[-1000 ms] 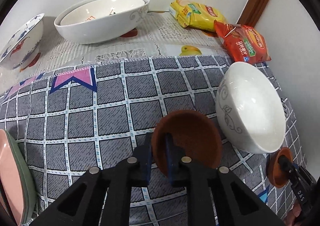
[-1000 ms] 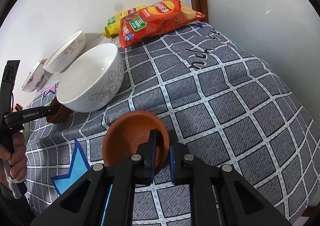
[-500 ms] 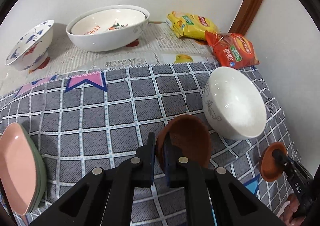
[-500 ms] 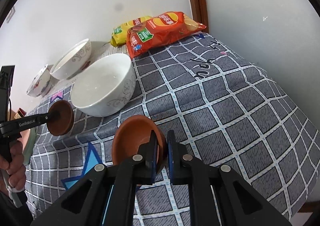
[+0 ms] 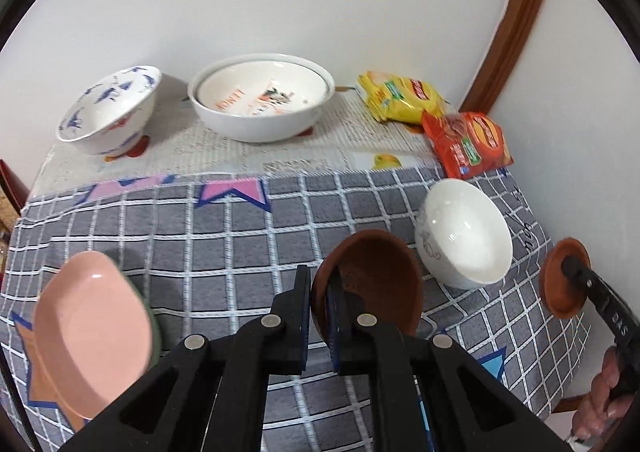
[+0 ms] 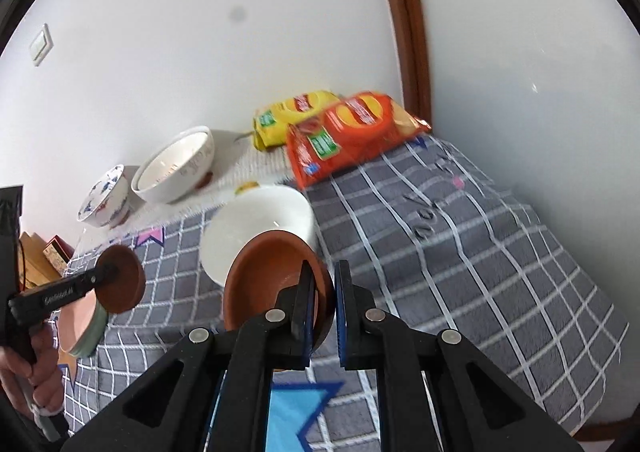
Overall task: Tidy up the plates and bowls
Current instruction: 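Carry the brown bowls with both grippers toward the white bowl, then lower the right gripper's brown bowl into the white bowl and release it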
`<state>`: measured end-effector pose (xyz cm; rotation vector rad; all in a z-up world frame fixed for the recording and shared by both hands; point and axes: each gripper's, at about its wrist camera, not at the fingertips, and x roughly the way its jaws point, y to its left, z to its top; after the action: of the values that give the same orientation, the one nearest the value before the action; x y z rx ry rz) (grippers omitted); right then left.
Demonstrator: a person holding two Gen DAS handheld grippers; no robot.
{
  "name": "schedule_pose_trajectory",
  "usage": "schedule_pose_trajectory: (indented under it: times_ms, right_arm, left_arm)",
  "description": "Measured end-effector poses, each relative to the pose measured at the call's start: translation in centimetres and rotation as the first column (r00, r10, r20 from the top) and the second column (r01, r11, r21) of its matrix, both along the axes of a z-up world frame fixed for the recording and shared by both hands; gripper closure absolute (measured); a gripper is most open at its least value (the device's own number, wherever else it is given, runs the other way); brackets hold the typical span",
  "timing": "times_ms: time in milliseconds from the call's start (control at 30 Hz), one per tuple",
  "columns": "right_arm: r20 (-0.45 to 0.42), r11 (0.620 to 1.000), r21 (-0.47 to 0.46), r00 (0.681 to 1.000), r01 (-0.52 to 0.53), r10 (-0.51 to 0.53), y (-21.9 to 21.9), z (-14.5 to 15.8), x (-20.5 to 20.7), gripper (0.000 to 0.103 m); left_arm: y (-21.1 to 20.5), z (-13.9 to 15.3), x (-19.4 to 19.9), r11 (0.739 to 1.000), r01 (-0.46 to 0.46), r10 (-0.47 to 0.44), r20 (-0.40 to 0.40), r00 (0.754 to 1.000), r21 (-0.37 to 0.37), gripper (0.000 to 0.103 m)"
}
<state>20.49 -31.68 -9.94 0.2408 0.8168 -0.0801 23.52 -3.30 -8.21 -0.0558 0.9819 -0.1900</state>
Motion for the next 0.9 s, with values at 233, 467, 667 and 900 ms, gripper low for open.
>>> schedule_pose_trajectory:
  times_ms: [233, 467, 667, 900]
  right_arm:
    - [-0.016, 0.999, -0.026, 0.999, -0.041, 0.041, 2.7, -0.4, 3.6, 0.094]
    - [-0.061, 0.997, -0.055, 0.997, -0.052, 0.049, 4.2, -2.5, 7.1, 0.094]
    - [-0.104, 0.996, -0.067, 0.993, -0.055, 0.047, 4.5, -4.4, 9.2, 0.094]
    - [-0.148, 0.995, -0.087, 0.988, -0.057, 0.043, 4.3, -6.1, 10.6, 0.094]
  left_arm:
    - [3.6, 0.2, 0.3, 0.998, -0.056, 0.056, 0.008, 0.998, -0.003, 0.095]
    - [5.3, -0.8, 1.2, 0.997, -0.079, 0.079, -0.009, 0.997, -0.015, 0.095]
    - [5.6, -1.9, 2.0, 0.997, -0.078, 0.078, -0.026, 0.997, -0.019, 0.095]
    - [5.2, -2.9, 2.8, 0.997, -0.068, 0.067, -0.040, 0.997, -0.034, 0.095]
